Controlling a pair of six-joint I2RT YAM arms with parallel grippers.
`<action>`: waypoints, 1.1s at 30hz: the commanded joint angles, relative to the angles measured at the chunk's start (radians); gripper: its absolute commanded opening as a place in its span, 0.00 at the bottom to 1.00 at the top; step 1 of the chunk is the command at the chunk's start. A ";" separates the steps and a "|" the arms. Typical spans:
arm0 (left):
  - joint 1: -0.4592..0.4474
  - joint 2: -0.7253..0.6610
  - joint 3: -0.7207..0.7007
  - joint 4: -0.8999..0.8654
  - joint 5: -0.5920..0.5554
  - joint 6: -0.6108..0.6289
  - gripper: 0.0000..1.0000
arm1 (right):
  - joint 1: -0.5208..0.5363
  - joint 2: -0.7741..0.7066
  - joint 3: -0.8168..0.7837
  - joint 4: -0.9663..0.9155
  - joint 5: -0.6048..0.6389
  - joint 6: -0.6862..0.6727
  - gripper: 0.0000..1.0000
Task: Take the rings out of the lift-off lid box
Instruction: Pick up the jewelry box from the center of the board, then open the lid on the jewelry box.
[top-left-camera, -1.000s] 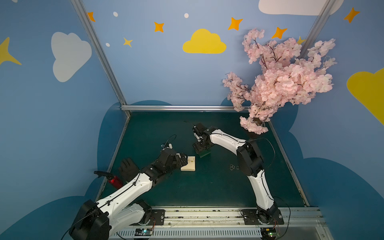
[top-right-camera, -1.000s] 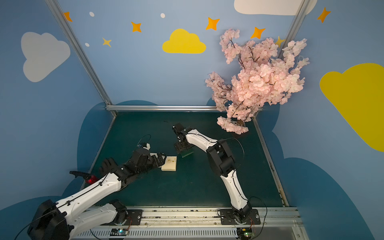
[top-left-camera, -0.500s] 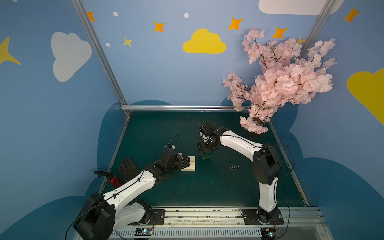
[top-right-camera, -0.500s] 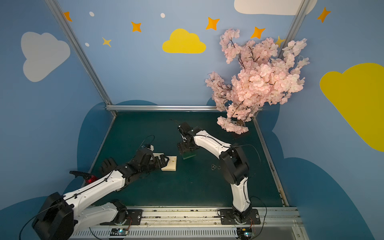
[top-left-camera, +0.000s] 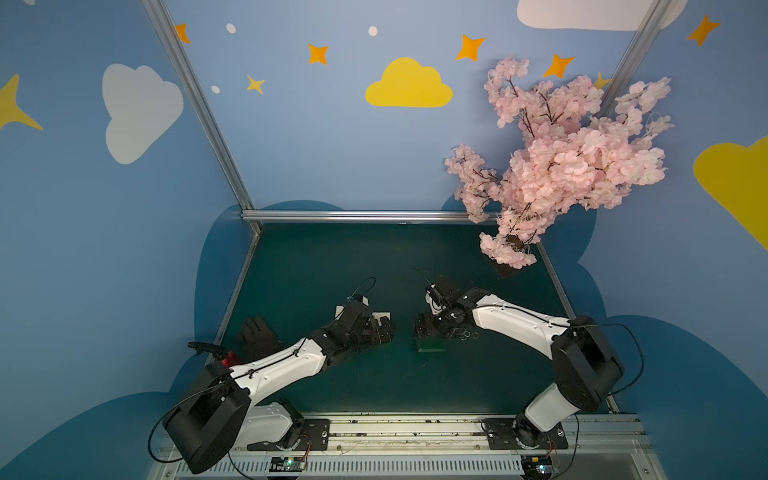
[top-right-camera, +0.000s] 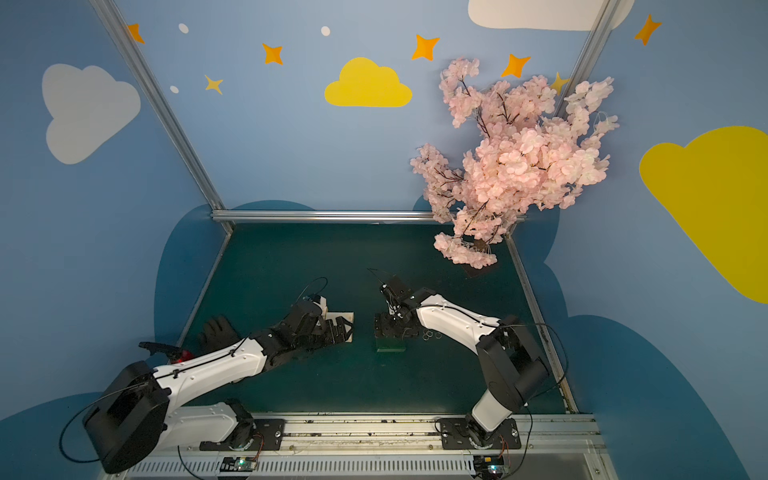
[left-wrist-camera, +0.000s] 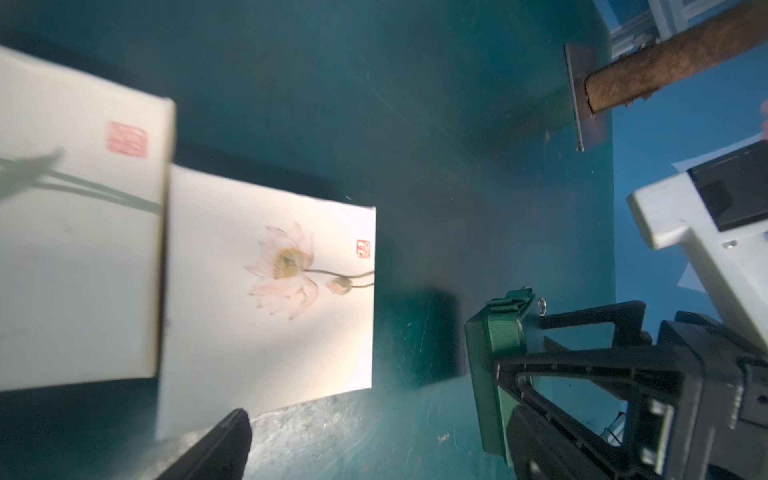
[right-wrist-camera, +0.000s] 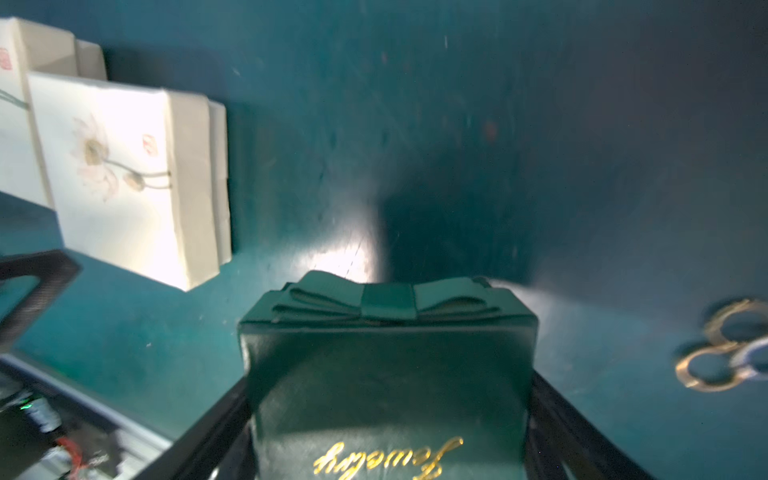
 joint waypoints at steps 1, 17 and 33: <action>-0.026 0.032 -0.008 0.047 -0.006 -0.026 0.96 | 0.006 -0.049 -0.038 0.093 -0.035 0.081 0.87; -0.073 0.114 0.007 0.116 0.015 -0.064 0.87 | 0.014 -0.106 -0.106 0.171 -0.057 0.142 0.87; -0.092 0.205 0.059 0.173 0.055 -0.094 0.74 | 0.013 -0.118 -0.148 0.200 -0.071 0.159 0.87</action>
